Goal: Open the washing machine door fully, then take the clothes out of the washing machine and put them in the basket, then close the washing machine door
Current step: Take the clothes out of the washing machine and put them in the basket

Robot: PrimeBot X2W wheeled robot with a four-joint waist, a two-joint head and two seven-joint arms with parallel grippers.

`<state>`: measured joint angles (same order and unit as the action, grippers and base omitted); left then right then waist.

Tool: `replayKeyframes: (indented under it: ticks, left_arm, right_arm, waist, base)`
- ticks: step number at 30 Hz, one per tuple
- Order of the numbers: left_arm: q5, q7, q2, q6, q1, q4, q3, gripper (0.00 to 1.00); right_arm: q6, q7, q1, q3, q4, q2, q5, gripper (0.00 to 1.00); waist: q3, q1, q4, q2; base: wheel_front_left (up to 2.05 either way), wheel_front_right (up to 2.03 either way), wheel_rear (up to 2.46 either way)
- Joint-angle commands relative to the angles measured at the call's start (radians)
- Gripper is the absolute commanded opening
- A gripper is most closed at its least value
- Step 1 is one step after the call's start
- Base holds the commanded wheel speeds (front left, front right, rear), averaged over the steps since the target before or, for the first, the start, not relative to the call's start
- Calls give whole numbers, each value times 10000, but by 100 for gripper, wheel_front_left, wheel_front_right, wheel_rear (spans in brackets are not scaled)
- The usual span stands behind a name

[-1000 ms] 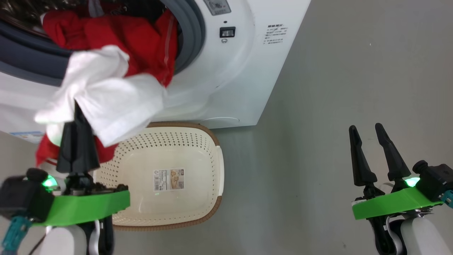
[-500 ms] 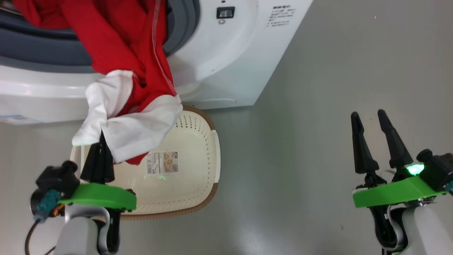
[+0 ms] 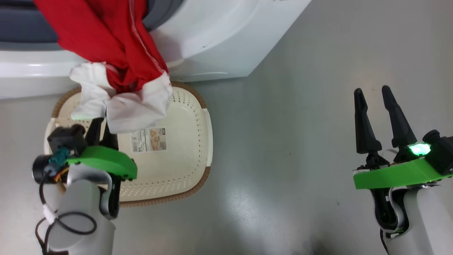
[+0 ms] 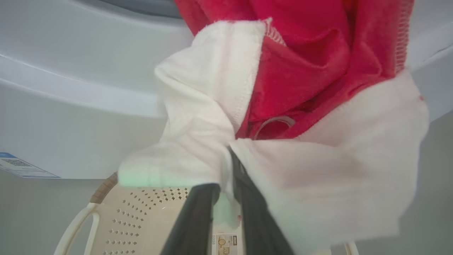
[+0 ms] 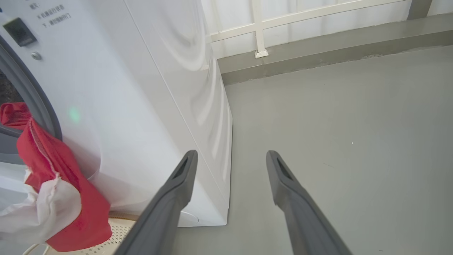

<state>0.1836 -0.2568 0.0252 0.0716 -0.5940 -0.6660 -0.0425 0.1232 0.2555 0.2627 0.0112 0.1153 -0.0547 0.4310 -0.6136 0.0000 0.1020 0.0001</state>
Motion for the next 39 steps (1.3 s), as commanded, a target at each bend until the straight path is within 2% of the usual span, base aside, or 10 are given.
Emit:
replayKeyframes:
  ticks: [1,6,13,15,17,30,39]
  left_arm:
    - [-162,-49,250,32,-176,-65,-194,31]
    - [-263,-49,250,-78,-767,-831,-129,40]
    - [-251,-49,250,-109,-1062,-1086,-155,51]
    - [-215,-49,250,-101,-1049,-1073,-183,70]
    - [-153,-49,250,-85,-991,-1027,-219,100]
    - [418,-49,250,164,293,554,-133,100]
    - [377,-49,250,-29,1555,2144,126,100]
  right_arm:
    - [75,63,77,-217,-256,13,75,100]
    - [75,63,240,-228,-260,27,68,100]
    - [75,63,334,-244,-232,36,36,100]
    - [75,63,337,-232,-229,38,27,100]
    - [75,63,328,-219,-218,38,18,100]
    - [75,63,-39,-210,-102,-37,-81,100]
    - [75,63,-397,-282,-13,-165,-123,100]
  waist:
    - [-391,0,105,-1]
    - [-613,0,117,-1]
    - [-648,0,88,-1]
    - [-619,0,53,-1]
    - [-560,0,12,-1]
    - [264,0,-333,-1]
    - [913,0,-612,-1]
  base:
    - [0,0,0]
    - [0,0,0]
    - [0,0,0]
    - [0,0,0]
    - [0,0,0]
    - [0,0,0]
    - [0,0,0]
